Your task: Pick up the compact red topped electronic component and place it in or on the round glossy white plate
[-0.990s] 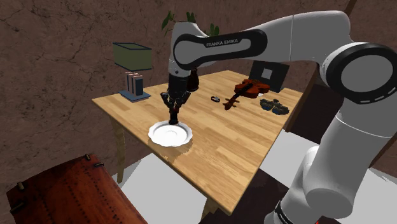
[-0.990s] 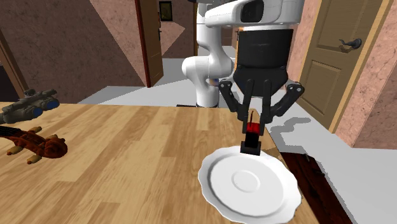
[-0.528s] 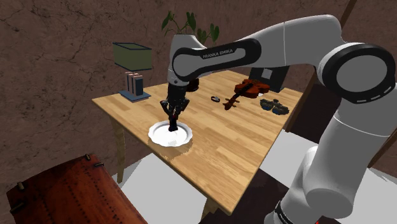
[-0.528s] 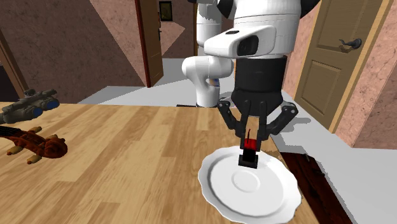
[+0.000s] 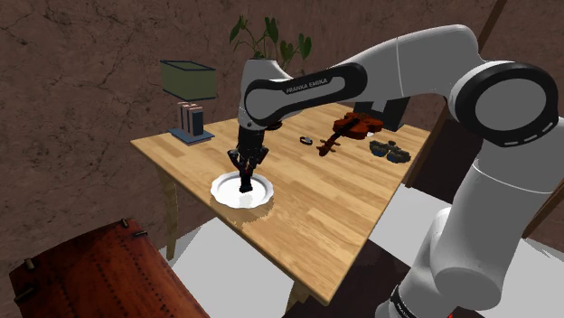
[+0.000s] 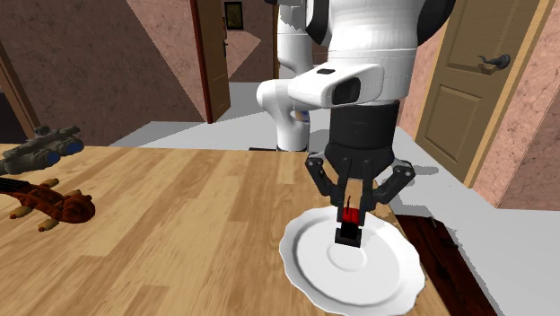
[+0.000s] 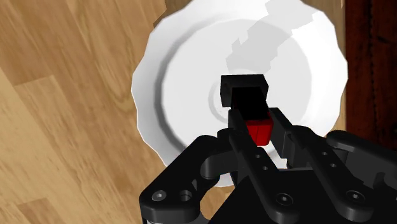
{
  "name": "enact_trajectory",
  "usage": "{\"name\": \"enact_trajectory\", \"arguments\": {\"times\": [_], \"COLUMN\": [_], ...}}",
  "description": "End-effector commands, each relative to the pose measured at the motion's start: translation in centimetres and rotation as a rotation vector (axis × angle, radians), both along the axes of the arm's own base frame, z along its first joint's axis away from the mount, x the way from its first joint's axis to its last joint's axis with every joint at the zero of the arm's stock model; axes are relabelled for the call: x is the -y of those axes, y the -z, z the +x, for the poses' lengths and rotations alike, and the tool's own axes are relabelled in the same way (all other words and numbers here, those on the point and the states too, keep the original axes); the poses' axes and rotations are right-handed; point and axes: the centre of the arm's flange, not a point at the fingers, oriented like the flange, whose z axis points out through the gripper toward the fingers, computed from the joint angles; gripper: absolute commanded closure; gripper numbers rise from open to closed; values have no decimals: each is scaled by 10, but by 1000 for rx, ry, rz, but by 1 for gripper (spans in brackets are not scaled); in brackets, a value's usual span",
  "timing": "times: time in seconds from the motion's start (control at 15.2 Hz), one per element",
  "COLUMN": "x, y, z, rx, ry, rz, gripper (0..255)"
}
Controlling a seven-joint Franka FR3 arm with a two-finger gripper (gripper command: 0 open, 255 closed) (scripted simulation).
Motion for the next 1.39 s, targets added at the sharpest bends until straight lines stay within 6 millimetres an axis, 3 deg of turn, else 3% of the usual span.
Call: {"name": "enact_trajectory", "arguments": {"times": [0.0,0.13,0.2,0.53,0.79,1.32], "x": [0,0,0,0,2,2], "y": [0,0,0,0,-50,-50], "z": [0,0,0,0,-1,-1], "rx": [0,0,0,0,0,0], "ry": [0,0,0,0,0,0], "rz": [0,0,0,0,0,0], "gripper": [255,255,0,0,0,0]}}
